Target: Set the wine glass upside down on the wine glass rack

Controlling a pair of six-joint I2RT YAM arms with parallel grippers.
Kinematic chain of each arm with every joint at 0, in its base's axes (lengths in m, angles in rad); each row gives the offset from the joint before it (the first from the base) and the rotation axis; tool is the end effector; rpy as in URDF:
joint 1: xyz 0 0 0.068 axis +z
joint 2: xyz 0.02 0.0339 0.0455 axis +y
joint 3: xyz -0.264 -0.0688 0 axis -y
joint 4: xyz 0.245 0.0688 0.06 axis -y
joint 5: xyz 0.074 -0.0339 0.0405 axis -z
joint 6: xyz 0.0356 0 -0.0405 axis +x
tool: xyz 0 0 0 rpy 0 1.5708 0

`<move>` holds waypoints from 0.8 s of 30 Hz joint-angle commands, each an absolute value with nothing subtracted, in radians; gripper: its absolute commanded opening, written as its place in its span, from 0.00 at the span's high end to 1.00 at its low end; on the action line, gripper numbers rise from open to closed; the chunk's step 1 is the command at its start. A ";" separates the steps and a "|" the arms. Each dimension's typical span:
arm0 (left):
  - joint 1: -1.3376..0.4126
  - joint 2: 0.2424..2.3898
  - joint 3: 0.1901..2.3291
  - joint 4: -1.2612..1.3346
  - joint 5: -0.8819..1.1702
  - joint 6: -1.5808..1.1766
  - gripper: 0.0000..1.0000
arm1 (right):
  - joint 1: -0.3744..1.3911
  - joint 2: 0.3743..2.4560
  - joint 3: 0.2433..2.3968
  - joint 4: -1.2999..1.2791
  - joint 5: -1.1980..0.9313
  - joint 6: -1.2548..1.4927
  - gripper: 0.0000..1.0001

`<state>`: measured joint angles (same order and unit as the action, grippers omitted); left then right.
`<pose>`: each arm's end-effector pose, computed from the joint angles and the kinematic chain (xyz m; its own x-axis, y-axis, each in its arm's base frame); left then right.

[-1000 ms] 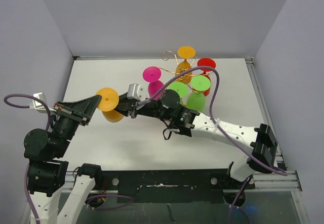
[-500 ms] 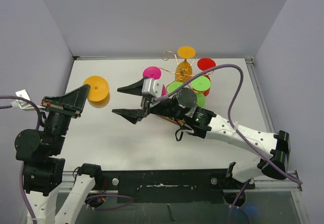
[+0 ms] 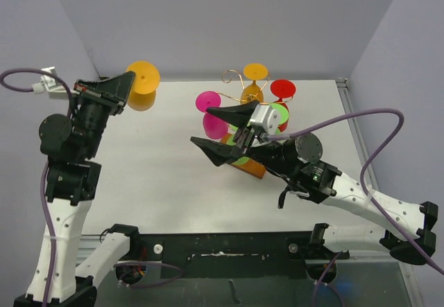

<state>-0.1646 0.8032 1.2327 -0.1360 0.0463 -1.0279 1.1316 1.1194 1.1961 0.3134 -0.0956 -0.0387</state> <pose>0.1372 -0.0245 0.4917 -0.0301 -0.8620 -0.5060 0.3515 0.4648 -0.8127 0.1014 0.2239 0.4713 0.1979 0.3306 -0.9228 -0.9315 0.3564 -0.0721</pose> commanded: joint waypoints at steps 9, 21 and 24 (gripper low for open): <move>-0.167 1.168 1.399 0.147 0.269 -1.062 1.00 | 1.118 0.930 1.098 0.401 0.196 -0.034 0.28; -0.174 1.330 1.384 0.248 0.461 -1.130 1.00 | 1.117 0.841 1.004 0.419 0.214 0.000 0.26; -0.183 1.358 1.400 0.261 0.465 -1.109 1.00 | 1.117 0.838 0.994 0.425 0.217 0.002 0.25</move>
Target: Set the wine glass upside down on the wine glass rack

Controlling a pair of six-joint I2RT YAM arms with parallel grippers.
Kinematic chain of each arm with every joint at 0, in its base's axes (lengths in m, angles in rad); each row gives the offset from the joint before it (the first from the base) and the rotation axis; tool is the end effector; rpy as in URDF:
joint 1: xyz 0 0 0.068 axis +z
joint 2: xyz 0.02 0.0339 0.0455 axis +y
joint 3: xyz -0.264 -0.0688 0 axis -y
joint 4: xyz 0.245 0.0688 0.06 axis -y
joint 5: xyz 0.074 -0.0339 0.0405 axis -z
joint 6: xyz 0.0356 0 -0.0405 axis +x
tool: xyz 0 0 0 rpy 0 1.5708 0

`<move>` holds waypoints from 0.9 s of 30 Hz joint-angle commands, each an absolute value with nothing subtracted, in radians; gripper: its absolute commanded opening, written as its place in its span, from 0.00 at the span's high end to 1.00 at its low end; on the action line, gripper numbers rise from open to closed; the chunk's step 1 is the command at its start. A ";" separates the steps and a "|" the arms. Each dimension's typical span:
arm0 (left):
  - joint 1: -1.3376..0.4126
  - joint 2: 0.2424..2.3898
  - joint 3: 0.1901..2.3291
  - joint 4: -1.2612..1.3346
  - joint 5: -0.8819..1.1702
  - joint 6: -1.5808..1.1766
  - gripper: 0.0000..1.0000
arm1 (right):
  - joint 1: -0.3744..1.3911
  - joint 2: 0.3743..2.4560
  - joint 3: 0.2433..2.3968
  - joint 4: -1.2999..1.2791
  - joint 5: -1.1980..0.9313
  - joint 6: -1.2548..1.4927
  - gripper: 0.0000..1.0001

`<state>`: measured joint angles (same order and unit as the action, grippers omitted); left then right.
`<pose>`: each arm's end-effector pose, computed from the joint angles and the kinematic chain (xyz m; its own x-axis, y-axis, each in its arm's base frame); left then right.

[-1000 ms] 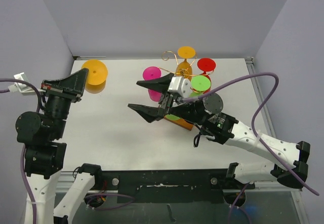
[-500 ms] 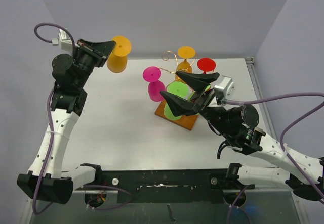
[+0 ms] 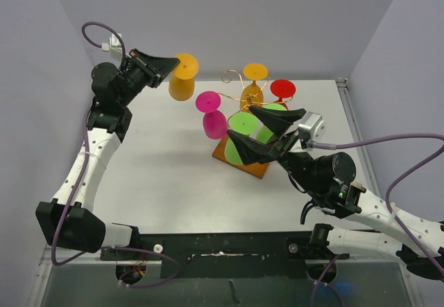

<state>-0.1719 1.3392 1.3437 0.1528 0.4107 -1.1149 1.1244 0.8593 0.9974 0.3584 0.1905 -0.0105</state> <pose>0.3025 -0.0669 0.4483 -0.4217 -0.7623 -0.4910 0.3787 0.3440 -0.8592 0.0829 0.1575 0.4585 0.2142 0.4236 -0.8802 -0.8116 0.5786 0.0810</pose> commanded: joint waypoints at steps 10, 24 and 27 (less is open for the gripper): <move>-0.262 1.462 1.483 0.274 0.549 -1.026 1.00 | 1.116 0.828 0.987 0.417 0.203 0.024 0.25; -0.361 1.526 1.477 0.265 0.509 -1.032 1.00 | 1.116 0.801 0.965 0.409 0.212 0.038 0.25; -0.386 1.540 1.479 0.265 0.497 -1.035 1.00 | 1.117 0.799 0.963 0.410 0.215 0.039 0.25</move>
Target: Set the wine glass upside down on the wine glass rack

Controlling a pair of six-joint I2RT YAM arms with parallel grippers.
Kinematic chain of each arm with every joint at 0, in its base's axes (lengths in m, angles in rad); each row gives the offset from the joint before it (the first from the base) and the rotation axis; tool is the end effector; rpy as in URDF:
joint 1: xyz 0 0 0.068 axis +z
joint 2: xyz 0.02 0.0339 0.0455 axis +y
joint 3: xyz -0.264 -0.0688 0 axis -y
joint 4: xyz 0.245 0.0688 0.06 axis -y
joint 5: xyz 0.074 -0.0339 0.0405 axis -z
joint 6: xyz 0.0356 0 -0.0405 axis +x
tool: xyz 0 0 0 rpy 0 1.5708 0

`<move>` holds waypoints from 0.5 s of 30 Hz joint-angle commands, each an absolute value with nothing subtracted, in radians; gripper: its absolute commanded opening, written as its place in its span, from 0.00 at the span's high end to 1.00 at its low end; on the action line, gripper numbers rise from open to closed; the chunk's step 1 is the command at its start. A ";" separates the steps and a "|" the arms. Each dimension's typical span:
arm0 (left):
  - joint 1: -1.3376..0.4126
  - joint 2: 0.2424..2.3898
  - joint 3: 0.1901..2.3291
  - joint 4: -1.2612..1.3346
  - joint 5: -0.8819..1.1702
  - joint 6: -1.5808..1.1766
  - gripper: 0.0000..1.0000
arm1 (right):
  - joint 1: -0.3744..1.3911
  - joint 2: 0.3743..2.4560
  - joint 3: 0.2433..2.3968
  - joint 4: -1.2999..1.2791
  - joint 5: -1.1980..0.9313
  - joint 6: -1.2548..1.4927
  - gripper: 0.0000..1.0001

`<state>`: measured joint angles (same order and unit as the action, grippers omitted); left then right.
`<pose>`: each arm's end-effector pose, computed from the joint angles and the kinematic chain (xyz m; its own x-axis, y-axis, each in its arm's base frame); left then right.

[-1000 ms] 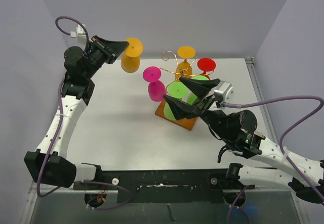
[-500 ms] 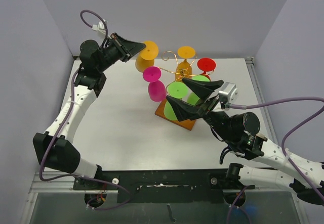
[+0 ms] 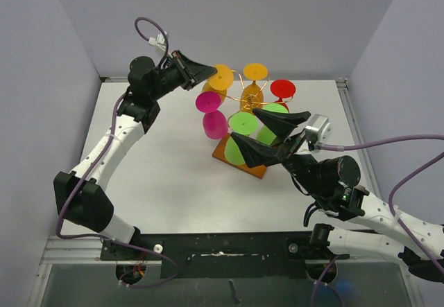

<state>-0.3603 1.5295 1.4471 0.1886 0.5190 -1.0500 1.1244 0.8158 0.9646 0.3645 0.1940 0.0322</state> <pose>0.3330 -0.1443 0.4280 -0.6165 -0.5726 -0.5404 0.4680 0.2854 -0.8364 0.0784 0.1480 0.4549 0.1857 0.4612 -0.8676 -0.8190 0.5605 0.1227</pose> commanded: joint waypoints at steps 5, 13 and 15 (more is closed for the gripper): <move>-0.422 1.554 1.492 0.245 0.444 -1.028 1.00 | 1.116 0.794 0.964 0.406 0.216 0.040 0.25; -0.441 1.632 1.562 0.227 0.439 -1.017 1.00 | 1.117 0.792 0.965 0.401 0.216 0.044 0.25; -0.443 1.653 1.580 0.226 0.427 -1.011 1.00 | 1.117 0.792 0.966 0.400 0.219 0.044 0.24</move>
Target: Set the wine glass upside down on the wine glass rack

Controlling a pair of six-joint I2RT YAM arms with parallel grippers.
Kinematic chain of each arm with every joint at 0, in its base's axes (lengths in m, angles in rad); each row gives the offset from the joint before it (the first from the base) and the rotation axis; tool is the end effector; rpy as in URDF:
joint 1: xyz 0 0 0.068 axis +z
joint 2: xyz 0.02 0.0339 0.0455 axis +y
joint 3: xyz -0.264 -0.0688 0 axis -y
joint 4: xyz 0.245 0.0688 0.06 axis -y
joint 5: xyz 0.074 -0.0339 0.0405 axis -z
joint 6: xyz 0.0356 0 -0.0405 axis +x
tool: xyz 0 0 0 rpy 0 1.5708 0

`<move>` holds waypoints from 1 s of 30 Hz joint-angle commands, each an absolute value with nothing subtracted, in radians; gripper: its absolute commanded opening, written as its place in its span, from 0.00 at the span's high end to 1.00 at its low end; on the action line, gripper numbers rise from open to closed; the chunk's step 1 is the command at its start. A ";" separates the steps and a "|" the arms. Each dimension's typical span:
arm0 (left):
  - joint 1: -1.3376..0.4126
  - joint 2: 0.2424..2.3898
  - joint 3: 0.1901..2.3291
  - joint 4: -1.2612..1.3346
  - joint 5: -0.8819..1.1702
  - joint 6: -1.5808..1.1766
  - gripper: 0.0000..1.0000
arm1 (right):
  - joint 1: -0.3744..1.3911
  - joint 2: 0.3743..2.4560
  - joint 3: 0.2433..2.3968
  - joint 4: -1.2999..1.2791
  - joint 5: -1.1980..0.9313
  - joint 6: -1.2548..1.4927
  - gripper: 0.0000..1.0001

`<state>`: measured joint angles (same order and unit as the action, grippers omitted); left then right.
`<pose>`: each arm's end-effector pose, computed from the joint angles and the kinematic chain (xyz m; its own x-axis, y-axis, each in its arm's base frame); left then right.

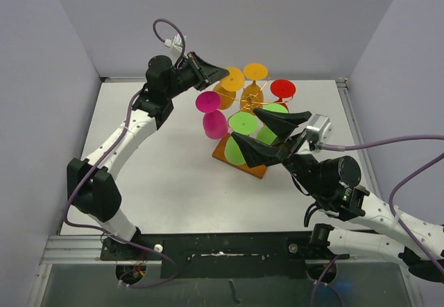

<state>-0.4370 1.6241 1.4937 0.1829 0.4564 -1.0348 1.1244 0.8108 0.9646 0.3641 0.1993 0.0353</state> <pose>0.3473 -0.1795 0.4103 -0.6452 -0.5504 -0.5299 0.4385 0.3011 -0.8468 0.0779 0.1464 0.4556 0.1850 0.4667 -0.8649 -0.8169 0.5622 0.1286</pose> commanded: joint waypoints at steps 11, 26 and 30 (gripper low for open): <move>-0.444 1.747 1.686 0.223 0.416 -1.016 1.00 | 1.117 0.796 0.983 0.380 0.221 0.041 0.25; -0.443 1.753 1.712 0.158 0.328 -0.953 1.00 | 1.117 0.804 0.985 0.376 0.235 0.034 0.24; -0.441 1.721 1.687 0.150 0.307 -0.946 1.00 | 1.116 0.804 0.983 0.377 0.237 0.034 0.24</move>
<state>-0.4442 1.7653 1.6520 0.1291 0.3416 -0.9787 1.1244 0.8112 0.9646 0.3424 0.2176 0.0349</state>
